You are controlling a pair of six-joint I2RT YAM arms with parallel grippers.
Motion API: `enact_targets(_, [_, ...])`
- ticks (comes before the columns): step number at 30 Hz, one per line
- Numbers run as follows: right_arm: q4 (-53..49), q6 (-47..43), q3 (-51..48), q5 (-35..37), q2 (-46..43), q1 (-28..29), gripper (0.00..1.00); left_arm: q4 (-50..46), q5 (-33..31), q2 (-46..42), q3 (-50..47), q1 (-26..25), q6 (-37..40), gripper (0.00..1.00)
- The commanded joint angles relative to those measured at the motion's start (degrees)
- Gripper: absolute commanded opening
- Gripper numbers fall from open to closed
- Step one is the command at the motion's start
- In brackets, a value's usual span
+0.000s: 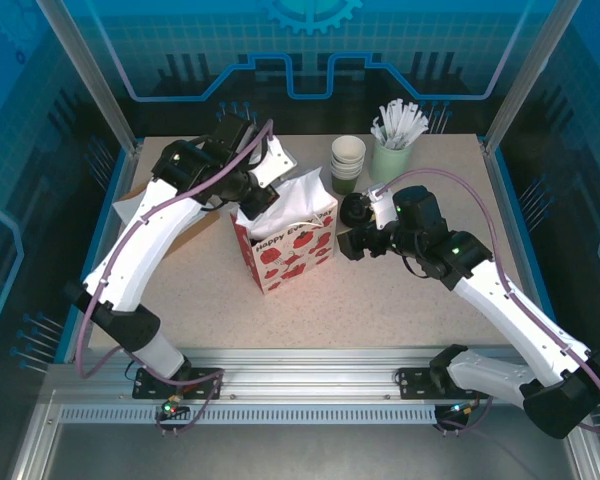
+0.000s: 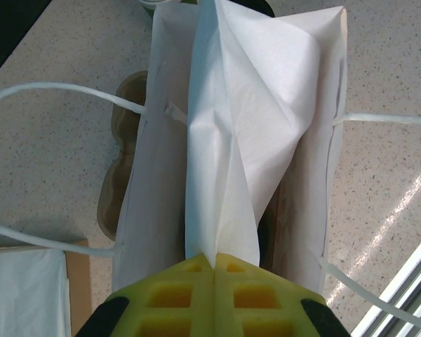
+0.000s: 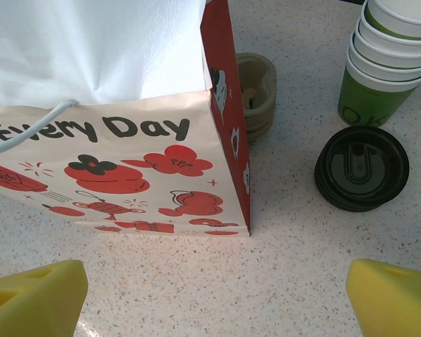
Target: Pack the takeout coffee
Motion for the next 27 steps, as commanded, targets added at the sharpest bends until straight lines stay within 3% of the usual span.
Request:
enact_targets(1, [0.54,0.35,-0.72,-0.54,-0.1,0.91,0.96,0.83,1.14,0.44,-0.7,0.73,-1.71,0.12])
enact_targets(9, [0.5,0.28,-0.44,-0.61,0.27,0.99,0.96,3.63,8.72,-4.99,-2.04,0.82,-5.8,0.46])
enact_targets(13, [0.68,0.33,-0.63,-0.5,0.42,0.94,0.96,7.71,4.45,-10.89,-9.19,0.73,-7.2,0.67])
enact_targets(18, [1.0,0.57,-0.72,-1.09,1.4,1.04,0.96,6.62,-1.42,-11.98,-13.27,0.22,-5.96,0.79])
enact_targets(23, [1.27,0.94,-0.98,-1.07,1.58,1.33,0.96,7.05,-6.89,-10.09,-14.8,-0.93,-4.75,0.78])
enact_targets(27, [1.22,1.0,-1.16,-0.81,1.5,1.52,0.96,7.44,-6.61,-8.27,-13.91,-1.11,-5.87,0.58])
